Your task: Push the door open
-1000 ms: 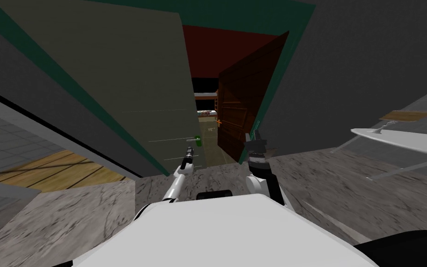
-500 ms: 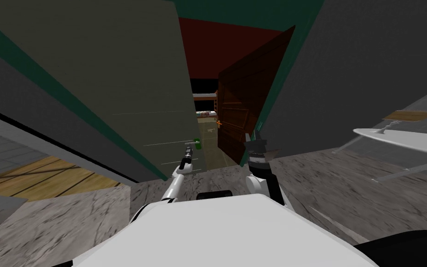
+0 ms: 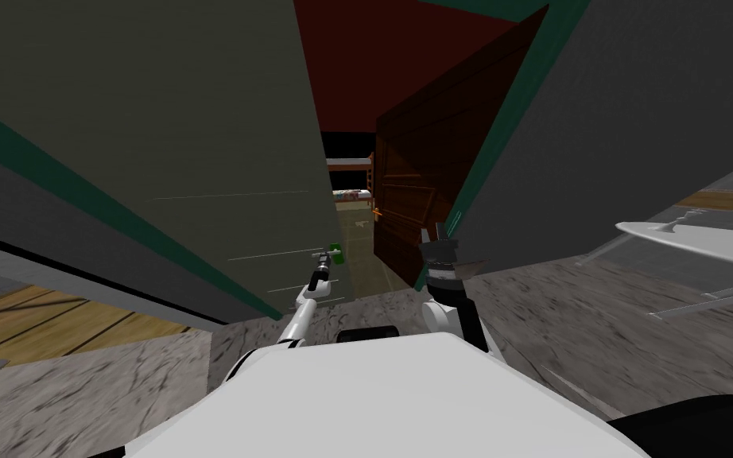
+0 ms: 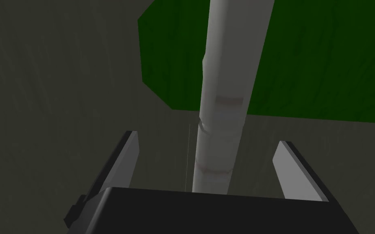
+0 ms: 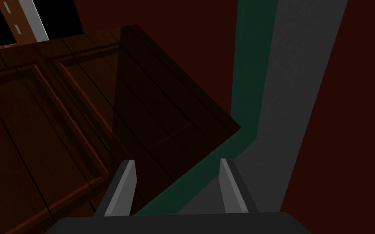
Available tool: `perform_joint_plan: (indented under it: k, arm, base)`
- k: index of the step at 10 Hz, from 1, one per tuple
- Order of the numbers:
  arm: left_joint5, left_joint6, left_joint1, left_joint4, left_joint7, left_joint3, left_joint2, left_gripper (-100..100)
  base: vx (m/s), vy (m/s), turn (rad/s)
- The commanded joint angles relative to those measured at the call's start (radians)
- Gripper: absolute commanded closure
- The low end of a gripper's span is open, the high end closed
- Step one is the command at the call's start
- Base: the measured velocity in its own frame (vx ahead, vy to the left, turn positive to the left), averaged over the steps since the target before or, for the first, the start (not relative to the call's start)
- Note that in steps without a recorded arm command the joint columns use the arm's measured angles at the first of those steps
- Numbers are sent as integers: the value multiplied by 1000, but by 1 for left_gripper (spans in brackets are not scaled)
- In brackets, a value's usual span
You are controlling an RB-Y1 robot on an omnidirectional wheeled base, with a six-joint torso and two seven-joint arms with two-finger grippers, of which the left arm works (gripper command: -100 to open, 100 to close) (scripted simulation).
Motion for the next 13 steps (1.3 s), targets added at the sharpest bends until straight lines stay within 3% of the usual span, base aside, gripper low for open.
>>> perform_joint_plan:
  k: [1, 2, 7, 8, 11, 13]
  arm:
    - [0, 0, 0, 0, 0, 0, 0, -100]
    - [0, 0, 0, 0, 0, 0, 0, 100]
    - [0, 0, 0, 0, 0, 0, 0, 100]
    - [2, 0, -5, -1, -7, 15, 11, 100]
    - [4, 0, -6, -1, -13, 28, 18, 100]
    - [8, 0, -8, 0, -27, 54, 29, 100]
  base:
    - [76, 10, -3]
    - [-11, -2, 3]
    - [-7, 0, -3]
    - [95, -24, 37]
    - [150, -52, 54]
    - [177, -33, 48]
